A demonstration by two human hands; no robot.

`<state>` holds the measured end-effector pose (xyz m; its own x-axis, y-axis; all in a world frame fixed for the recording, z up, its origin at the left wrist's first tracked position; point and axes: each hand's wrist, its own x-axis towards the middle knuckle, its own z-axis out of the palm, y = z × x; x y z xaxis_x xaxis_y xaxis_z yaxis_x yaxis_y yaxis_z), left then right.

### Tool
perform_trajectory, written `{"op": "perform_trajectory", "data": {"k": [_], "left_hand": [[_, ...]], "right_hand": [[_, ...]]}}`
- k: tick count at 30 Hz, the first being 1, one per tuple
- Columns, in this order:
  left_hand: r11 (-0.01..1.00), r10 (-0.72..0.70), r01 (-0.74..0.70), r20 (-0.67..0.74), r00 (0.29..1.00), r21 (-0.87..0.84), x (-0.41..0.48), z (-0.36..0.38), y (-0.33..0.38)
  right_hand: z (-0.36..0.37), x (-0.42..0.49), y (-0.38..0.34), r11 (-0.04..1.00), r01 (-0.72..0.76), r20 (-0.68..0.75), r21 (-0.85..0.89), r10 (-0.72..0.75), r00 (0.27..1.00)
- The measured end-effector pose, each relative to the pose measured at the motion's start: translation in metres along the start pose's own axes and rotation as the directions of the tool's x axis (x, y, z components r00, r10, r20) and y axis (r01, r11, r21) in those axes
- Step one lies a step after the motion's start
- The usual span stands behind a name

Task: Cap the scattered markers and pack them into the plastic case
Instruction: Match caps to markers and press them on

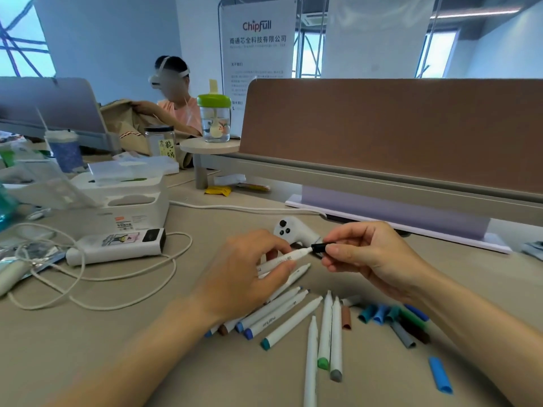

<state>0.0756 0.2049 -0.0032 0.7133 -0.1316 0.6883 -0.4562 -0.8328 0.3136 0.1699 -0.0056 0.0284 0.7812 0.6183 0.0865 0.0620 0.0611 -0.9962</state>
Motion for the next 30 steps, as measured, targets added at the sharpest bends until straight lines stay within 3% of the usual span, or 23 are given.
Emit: {"op": "perform_trajectory", "data": {"k": [15, 30], "left_hand": [[1.000, 0.010, -0.010, -0.011, 1.000, -0.027, -0.0005, 0.0014, -0.0019], [0.997, 0.061, -0.061, 0.010, 0.998, -0.047, -0.0012, 0.0053, -0.0013]], "right_hand": [[-0.0011, -0.0009, -0.0006, 0.997, 0.018, 0.003, -0.073, -0.018, 1.000], [0.0047, -0.0023, 0.0067, 0.959, 0.064, 0.047, -0.276, -0.053, 0.998]]}}
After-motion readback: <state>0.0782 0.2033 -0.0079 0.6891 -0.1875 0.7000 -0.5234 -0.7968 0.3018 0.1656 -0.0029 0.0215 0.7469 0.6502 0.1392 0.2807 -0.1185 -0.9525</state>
